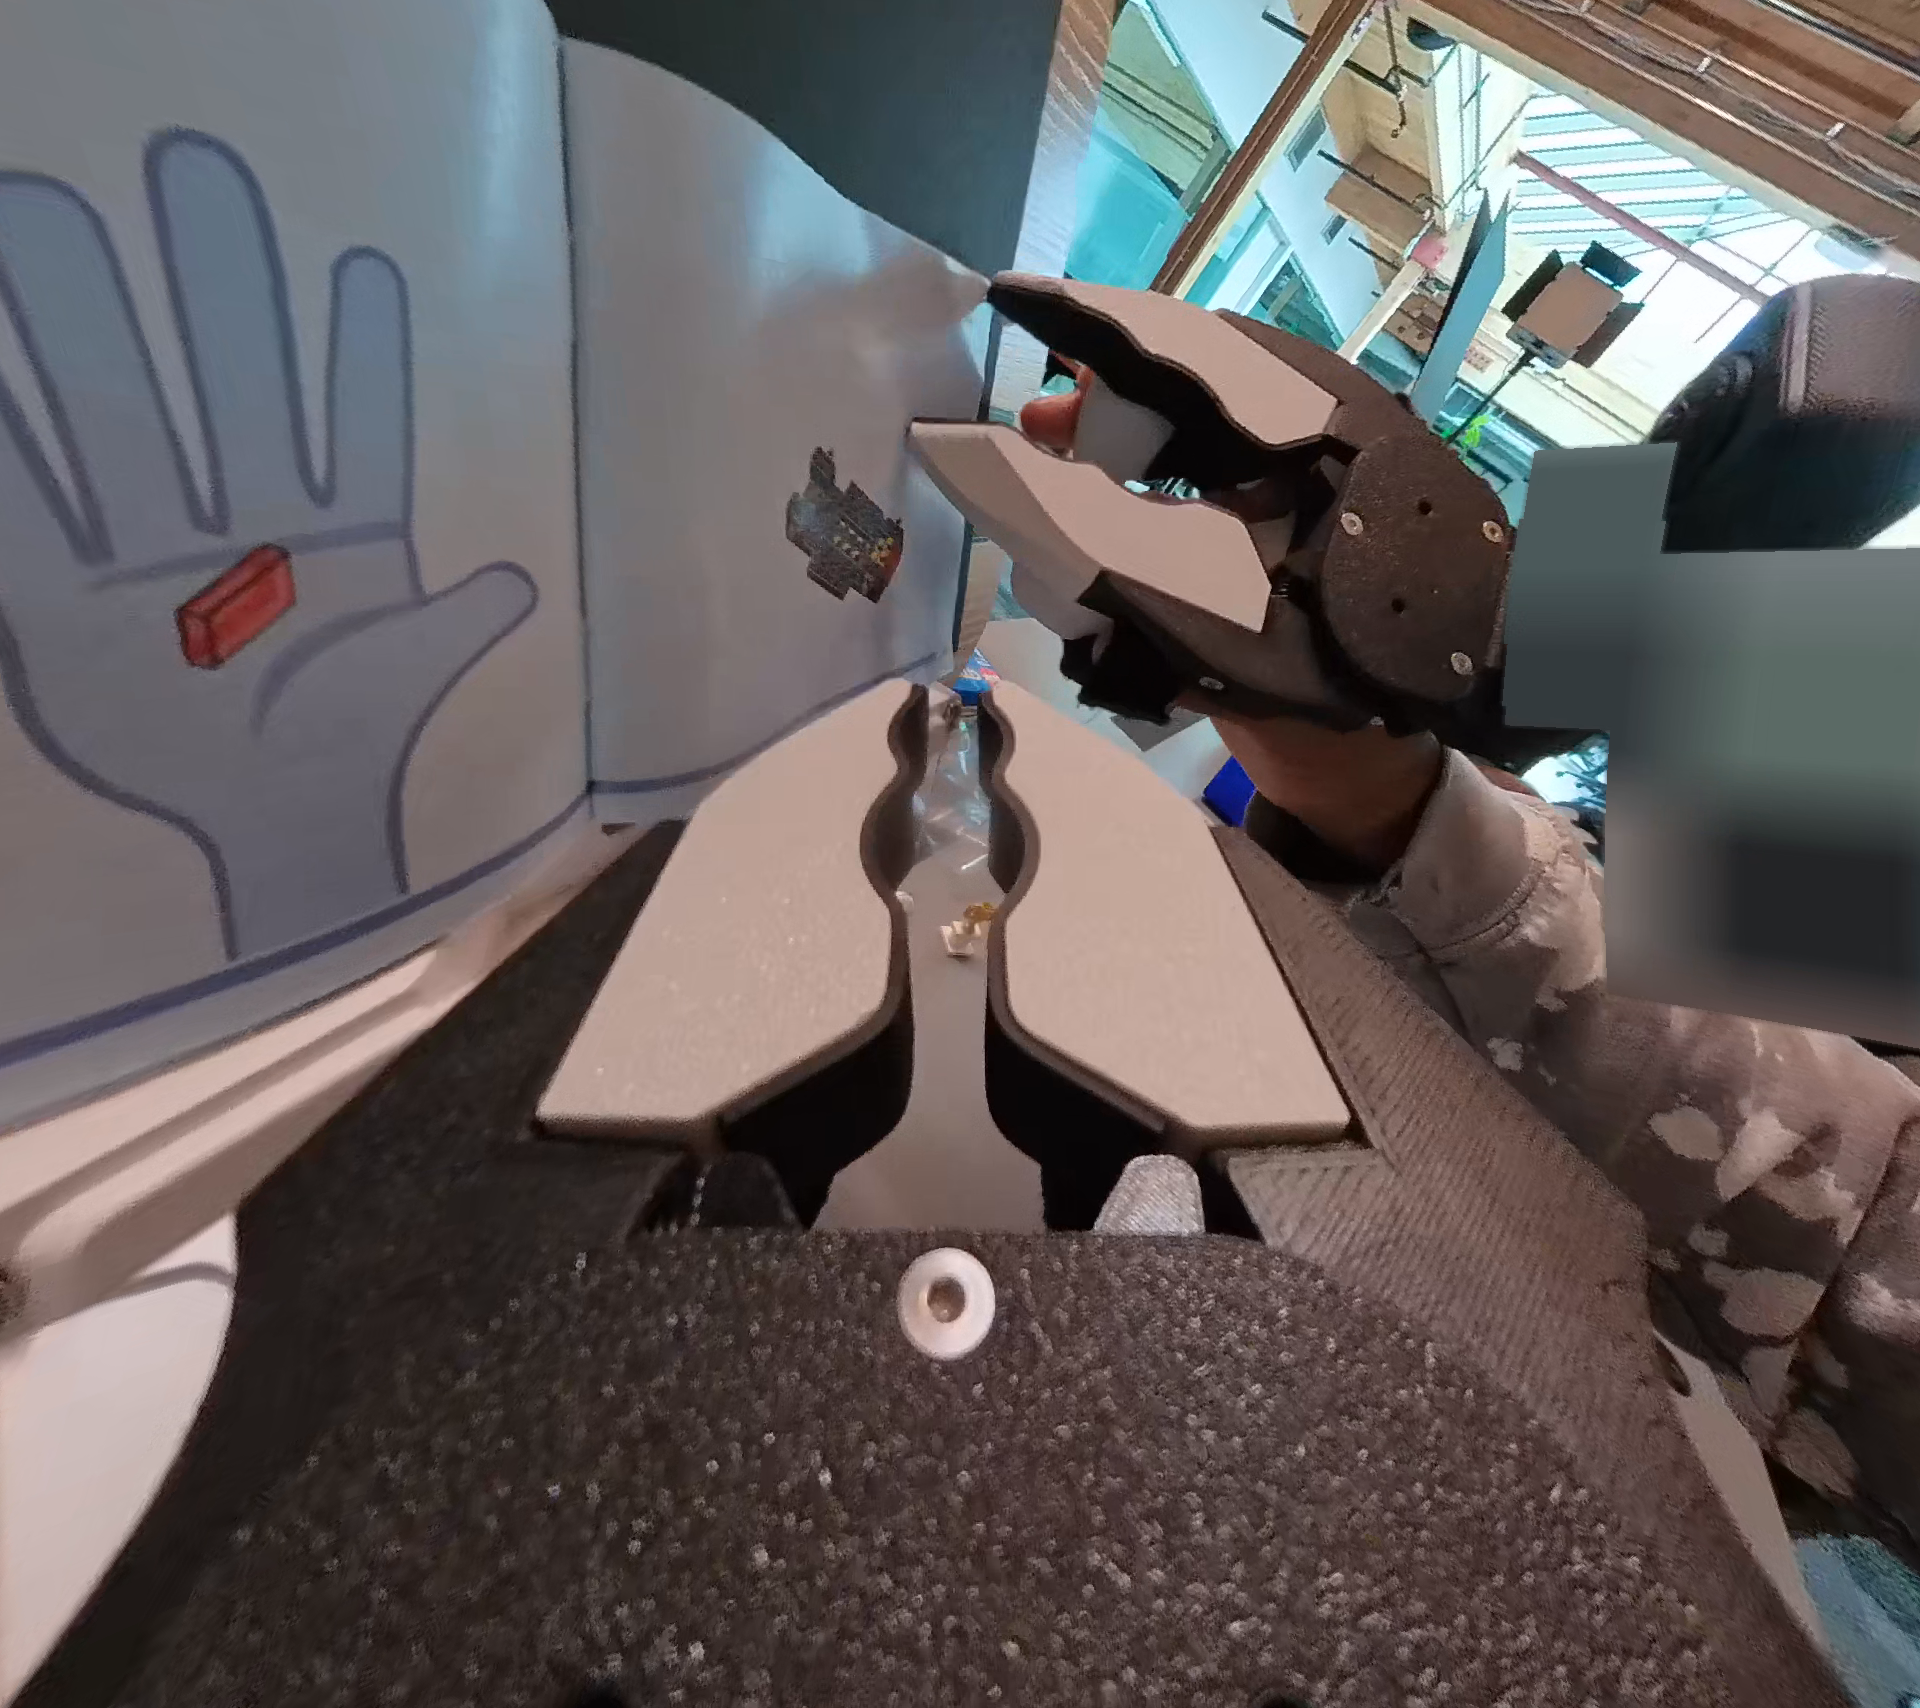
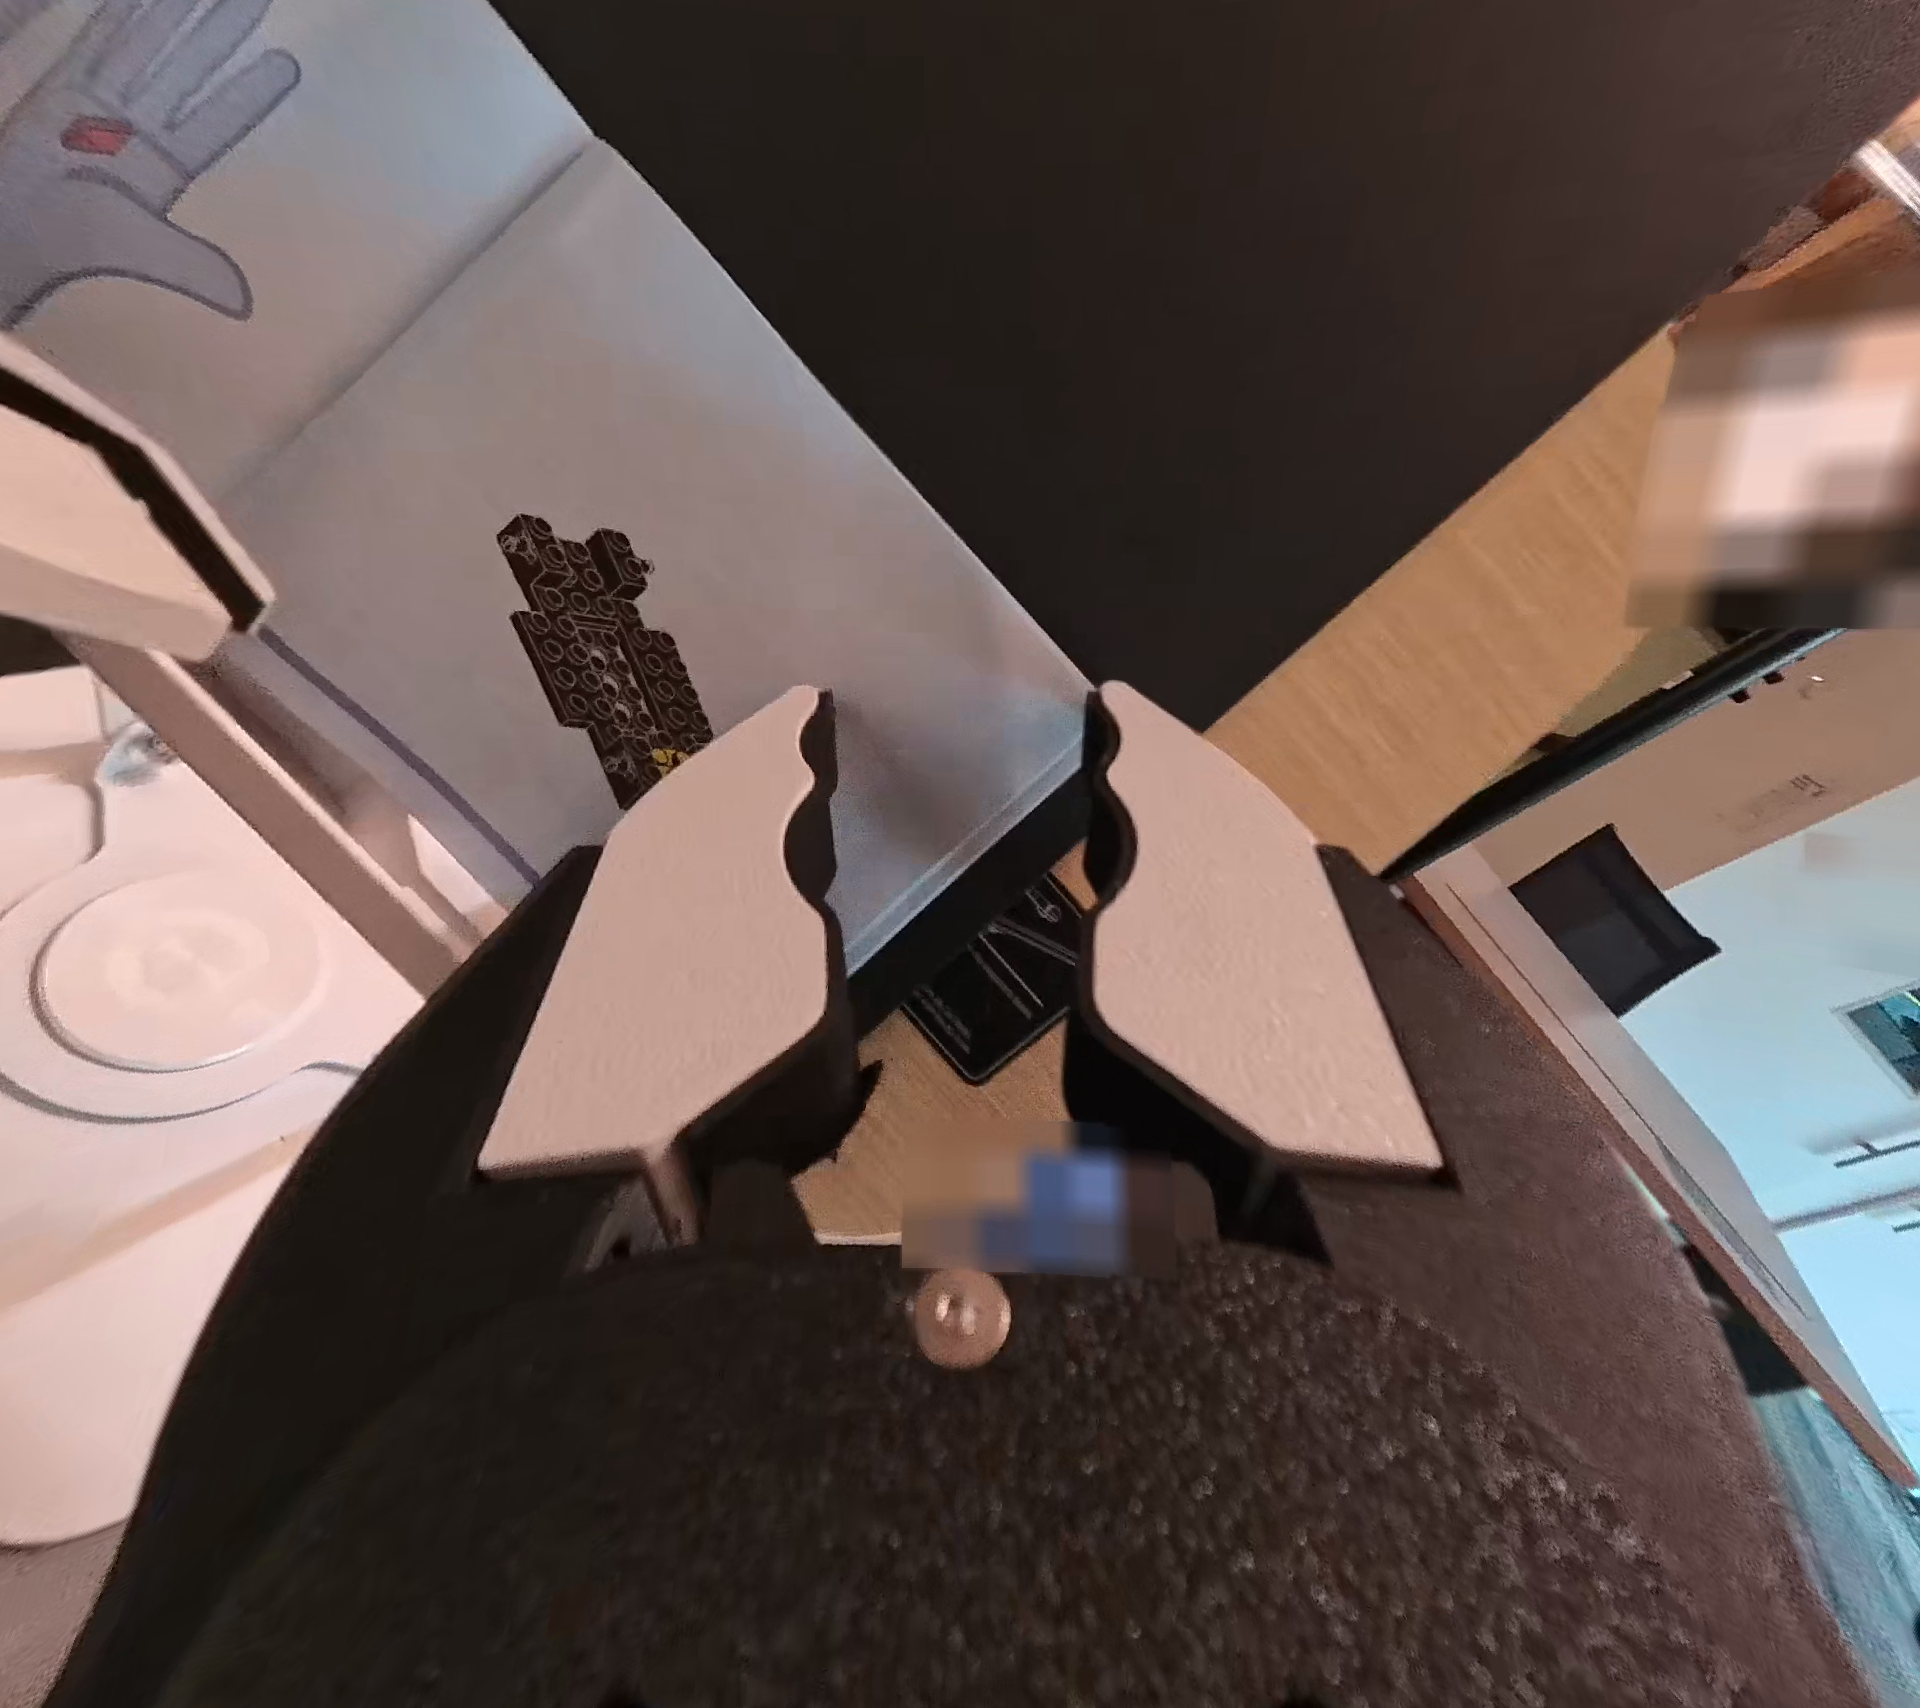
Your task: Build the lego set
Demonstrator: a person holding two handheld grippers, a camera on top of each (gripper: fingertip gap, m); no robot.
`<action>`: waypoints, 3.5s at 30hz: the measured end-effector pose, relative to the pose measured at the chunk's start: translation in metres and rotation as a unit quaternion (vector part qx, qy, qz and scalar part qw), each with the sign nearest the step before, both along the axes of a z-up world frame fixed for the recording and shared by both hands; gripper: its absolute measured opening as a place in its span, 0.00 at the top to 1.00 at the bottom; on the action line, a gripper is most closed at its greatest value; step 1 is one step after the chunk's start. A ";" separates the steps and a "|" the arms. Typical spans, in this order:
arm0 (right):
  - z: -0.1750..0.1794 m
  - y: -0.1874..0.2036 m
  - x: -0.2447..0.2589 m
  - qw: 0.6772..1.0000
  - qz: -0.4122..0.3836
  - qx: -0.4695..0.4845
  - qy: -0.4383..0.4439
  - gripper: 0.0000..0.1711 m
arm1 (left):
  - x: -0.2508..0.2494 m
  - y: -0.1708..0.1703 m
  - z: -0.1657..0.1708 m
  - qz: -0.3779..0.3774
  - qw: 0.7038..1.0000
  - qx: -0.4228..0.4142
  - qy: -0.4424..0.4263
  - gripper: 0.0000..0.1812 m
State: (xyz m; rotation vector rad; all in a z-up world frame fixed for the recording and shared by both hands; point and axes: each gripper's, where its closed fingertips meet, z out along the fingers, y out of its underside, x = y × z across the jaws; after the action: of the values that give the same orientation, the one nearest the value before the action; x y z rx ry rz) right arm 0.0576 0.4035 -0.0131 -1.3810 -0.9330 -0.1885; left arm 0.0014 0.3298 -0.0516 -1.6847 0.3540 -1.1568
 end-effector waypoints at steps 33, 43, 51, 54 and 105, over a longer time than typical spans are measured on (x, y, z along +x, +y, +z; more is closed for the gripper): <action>-0.011 -0.082 -0.039 0.920 0.031 0.312 -0.234 1.00 | 0.008 -0.001 0.028 -0.030 0.995 -0.019 -0.090 0.82; -0.026 -0.110 -0.064 0.901 0.091 0.330 -0.267 0.98 | -0.005 0.006 0.027 -0.007 0.998 -0.034 -0.058 0.99; -0.002 -0.107 -0.032 0.987 0.146 0.066 -0.031 0.94 | -0.027 -0.002 0.022 -0.017 1.000 -0.014 0.017 0.99; -0.022 -0.080 -0.022 0.988 0.136 -0.043 -0.053 0.94 | -0.036 -0.003 0.026 -0.016 0.998 0.001 0.056 0.99; -0.026 -0.046 -0.156 0.976 0.161 -0.097 -0.108 0.95 | -0.129 0.028 -0.009 0.136 0.959 0.077 0.237 0.98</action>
State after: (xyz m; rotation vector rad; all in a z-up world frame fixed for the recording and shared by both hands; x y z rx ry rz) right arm -0.0984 0.3575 -0.0395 -1.3810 -1.3728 0.0004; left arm -0.1281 0.3575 -0.0603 -1.7934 0.4757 -0.5023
